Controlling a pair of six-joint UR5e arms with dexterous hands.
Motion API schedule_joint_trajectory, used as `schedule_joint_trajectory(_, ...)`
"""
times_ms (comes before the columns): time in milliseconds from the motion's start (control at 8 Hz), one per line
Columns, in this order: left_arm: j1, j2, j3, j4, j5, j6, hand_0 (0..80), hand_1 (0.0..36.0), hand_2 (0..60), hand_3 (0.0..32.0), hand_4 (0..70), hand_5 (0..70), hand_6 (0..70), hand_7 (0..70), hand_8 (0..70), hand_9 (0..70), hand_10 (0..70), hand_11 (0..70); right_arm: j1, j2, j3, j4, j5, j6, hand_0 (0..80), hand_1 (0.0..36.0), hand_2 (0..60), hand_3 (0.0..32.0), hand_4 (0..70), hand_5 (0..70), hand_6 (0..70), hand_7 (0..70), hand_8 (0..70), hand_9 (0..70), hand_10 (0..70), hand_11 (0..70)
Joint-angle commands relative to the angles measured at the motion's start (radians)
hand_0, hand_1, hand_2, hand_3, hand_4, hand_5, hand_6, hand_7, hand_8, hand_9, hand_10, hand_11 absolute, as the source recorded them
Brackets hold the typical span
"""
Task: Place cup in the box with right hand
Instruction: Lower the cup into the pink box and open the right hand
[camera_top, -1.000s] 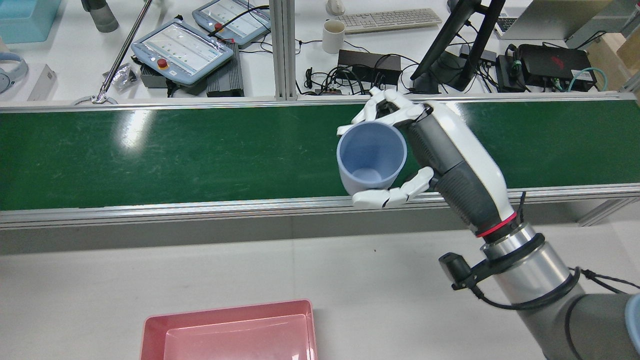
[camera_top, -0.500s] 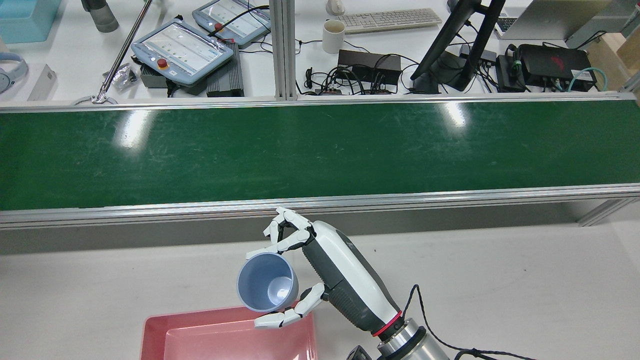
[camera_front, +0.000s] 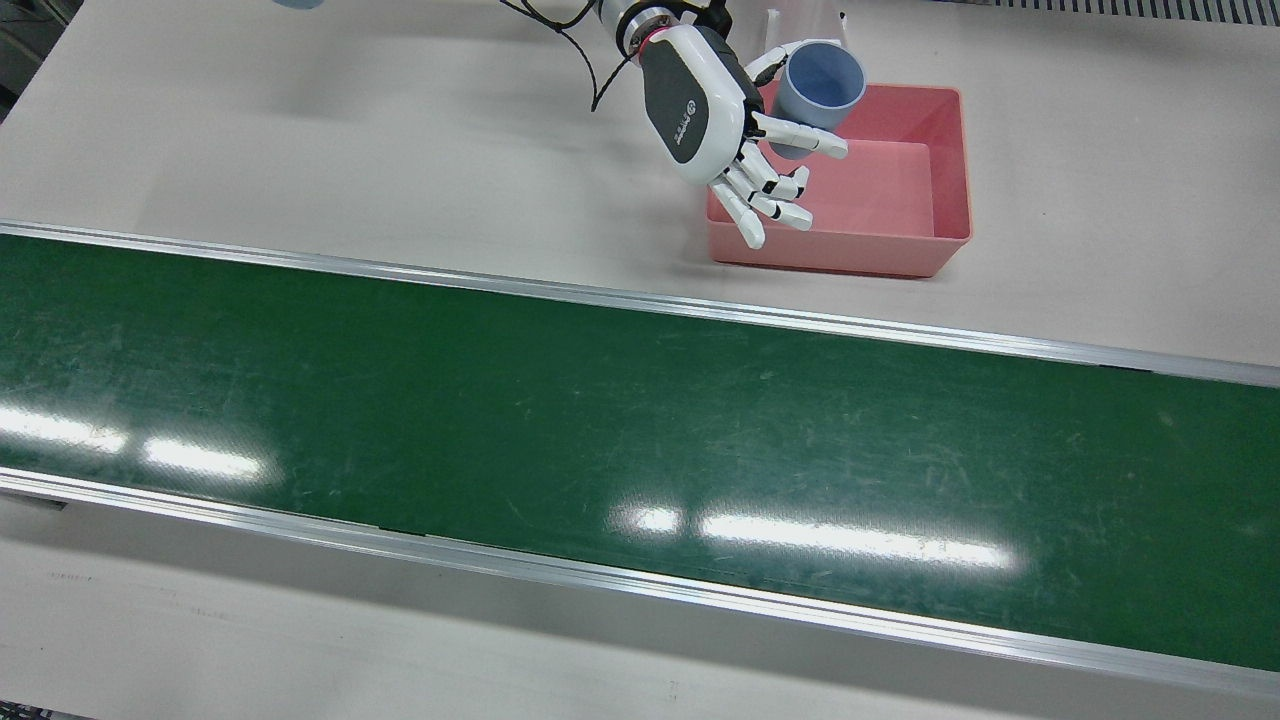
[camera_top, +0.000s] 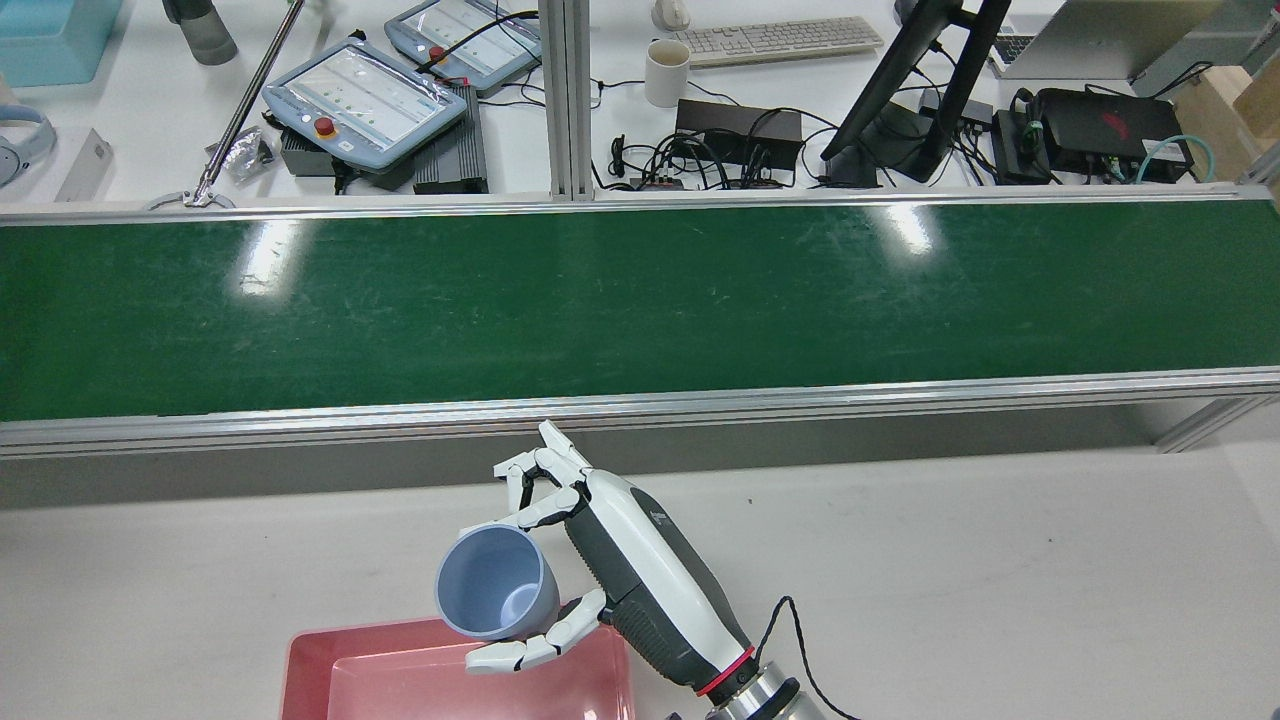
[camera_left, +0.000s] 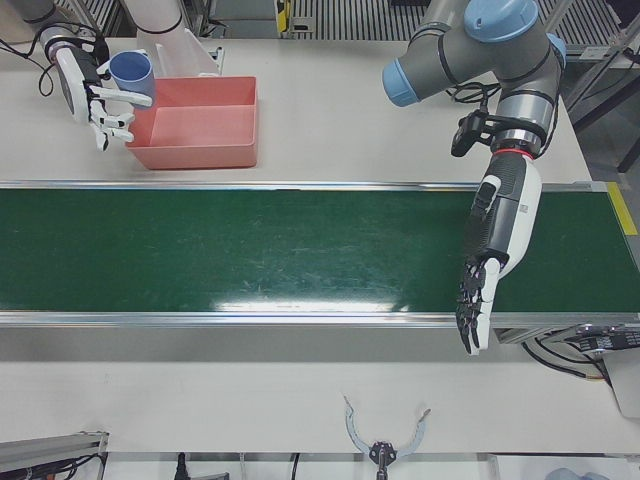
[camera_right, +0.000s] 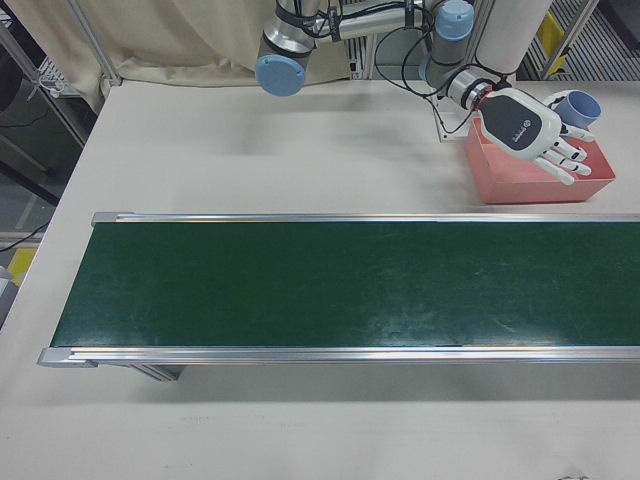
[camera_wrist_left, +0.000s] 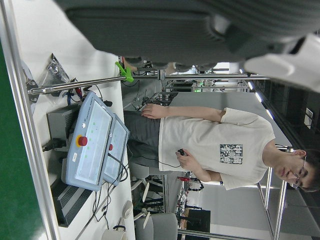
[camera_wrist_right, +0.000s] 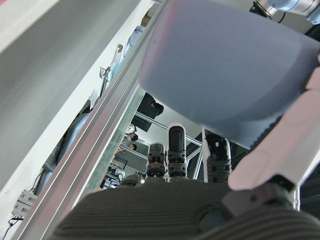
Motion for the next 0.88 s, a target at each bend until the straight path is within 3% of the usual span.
schedule_joint_trajectory(0,0.000,0.001,0.000,-0.001,0.000,0.000,0.0,0.0,0.0,0.0,0.0,0.0,0.0,0.0,0.0,0.0,0.0,0.0,-0.009,0.006,-0.008,0.001,0.002,0.002,29.5,0.0,0.0,0.0,61.9,0.0,4.9,21.9,5.5,8.2,0.0,0.0)
schedule_joint_trajectory(125,0.000,-0.001,0.000,0.000,0.000,0.000,0.0,0.0,0.0,0.0,0.0,0.0,0.0,0.0,0.0,0.0,0.0,0.0,-0.009,0.006,-0.008,0.001,0.002,0.002,0.0,0.0,1.0,0.0,51.4,0.0,3.8,22.6,5.0,8.2,0.0,0.0)
schedule_joint_trajectory(250,0.000,-0.001,0.000,0.001,0.000,0.000,0.0,0.0,0.0,0.0,0.0,0.0,0.0,0.0,0.0,0.0,0.0,0.0,-0.009,0.006,-0.008,0.001,0.002,0.002,0.0,0.0,7.6,0.0,41.9,0.0,3.1,23.2,5.1,8.9,0.0,0.0)
schedule_joint_trajectory(375,0.000,-0.001,0.001,-0.001,0.000,0.000,0.0,0.0,0.0,0.0,0.0,0.0,0.0,0.0,0.0,0.0,0.0,0.0,-0.009,0.006,-0.008,0.001,0.002,0.002,0.0,0.0,10.3,0.0,39.8,0.0,3.1,24.4,5.1,9.5,0.0,0.0)
schedule_joint_trajectory(625,0.000,0.001,0.001,-0.001,0.000,0.000,0.0,0.0,0.0,0.0,0.0,0.0,0.0,0.0,0.0,0.0,0.0,0.0,0.011,-0.041,0.057,0.000,0.002,0.036,0.0,0.0,9.4,0.0,42.6,0.0,3.4,26.5,5.5,10.4,0.0,0.0)
schedule_joint_trajectory(750,0.000,0.001,0.001,-0.001,0.000,0.000,0.0,0.0,0.0,0.0,0.0,0.0,0.0,0.0,0.0,0.0,0.0,0.0,0.074,-0.122,0.164,-0.009,0.002,0.076,0.0,0.0,3.8,0.0,45.6,0.0,3.7,27.0,5.9,10.8,0.0,0.0)
